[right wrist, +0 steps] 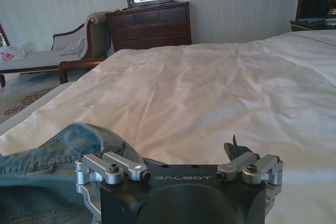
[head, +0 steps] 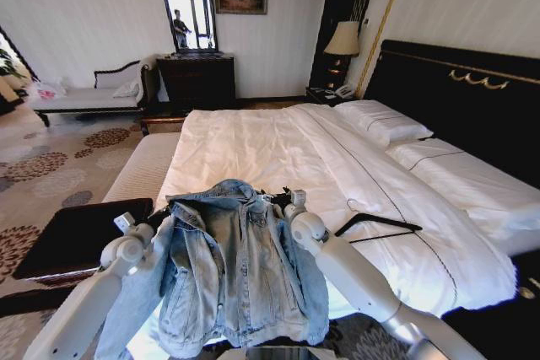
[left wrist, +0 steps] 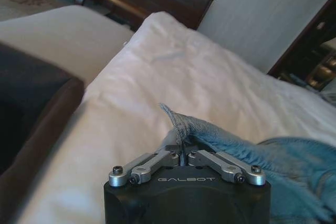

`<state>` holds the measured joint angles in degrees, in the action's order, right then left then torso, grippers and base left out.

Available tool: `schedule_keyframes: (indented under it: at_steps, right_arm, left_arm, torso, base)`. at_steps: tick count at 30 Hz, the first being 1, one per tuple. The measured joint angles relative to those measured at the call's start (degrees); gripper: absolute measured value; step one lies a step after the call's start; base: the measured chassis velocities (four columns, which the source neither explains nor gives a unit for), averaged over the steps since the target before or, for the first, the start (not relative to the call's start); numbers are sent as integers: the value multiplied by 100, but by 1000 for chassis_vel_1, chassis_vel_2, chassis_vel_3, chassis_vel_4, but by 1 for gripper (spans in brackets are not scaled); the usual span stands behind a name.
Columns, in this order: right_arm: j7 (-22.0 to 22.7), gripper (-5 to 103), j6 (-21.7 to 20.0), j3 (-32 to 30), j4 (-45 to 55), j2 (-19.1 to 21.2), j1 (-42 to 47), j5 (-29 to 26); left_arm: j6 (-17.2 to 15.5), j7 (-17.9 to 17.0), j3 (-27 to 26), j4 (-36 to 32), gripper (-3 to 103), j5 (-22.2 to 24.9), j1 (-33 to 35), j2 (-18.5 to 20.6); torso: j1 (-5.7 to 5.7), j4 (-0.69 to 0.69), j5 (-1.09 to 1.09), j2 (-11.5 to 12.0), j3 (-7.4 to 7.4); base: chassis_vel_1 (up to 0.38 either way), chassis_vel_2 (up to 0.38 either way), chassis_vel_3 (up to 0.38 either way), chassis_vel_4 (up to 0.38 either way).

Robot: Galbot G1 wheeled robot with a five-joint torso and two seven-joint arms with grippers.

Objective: Pick up the clothes from the bed and hang them on the clothes hanger.

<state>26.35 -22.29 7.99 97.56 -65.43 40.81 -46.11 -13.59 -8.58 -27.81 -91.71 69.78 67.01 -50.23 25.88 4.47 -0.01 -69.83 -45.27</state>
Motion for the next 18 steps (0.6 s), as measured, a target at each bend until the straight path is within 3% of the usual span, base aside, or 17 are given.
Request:
schedule_keyframes:
  at_steps: [12,13,15,16,18]
  right_arm:
    - [54,100,-37,-11,141,102,90,-98]
    - [56,100,-37,-14,143,107,95,-100]
    - [59,100,-38,-18,144,108,103,-100]
    - [61,100,-40,-21,155,109,125,-100]
    - [61,100,-40,-26,179,110,158,-97]
  left_arm:
    - [151,226,179,643,1,-451,-107,-220]
    - [152,209,189,678,6,-473,-130,-242]
    - [152,198,196,705,6,-499,-148,-259]
    - [158,170,196,750,16,-563,-163,-285]
    - [186,166,161,764,22,-698,-124,-292]
  torso:
    - [0,0,1,0,0]
    - [-1,0,1,0,0]
    - [0,1,2,0,0]
    - [0,1,2,0,0]
    - [0,2,1,0,0]
  base:
    - [0,0,0,0]
    - [0,0,0,0]
    - [0,0,0,0]
    - [0,0,0,0]
    - [0,0,0,0]
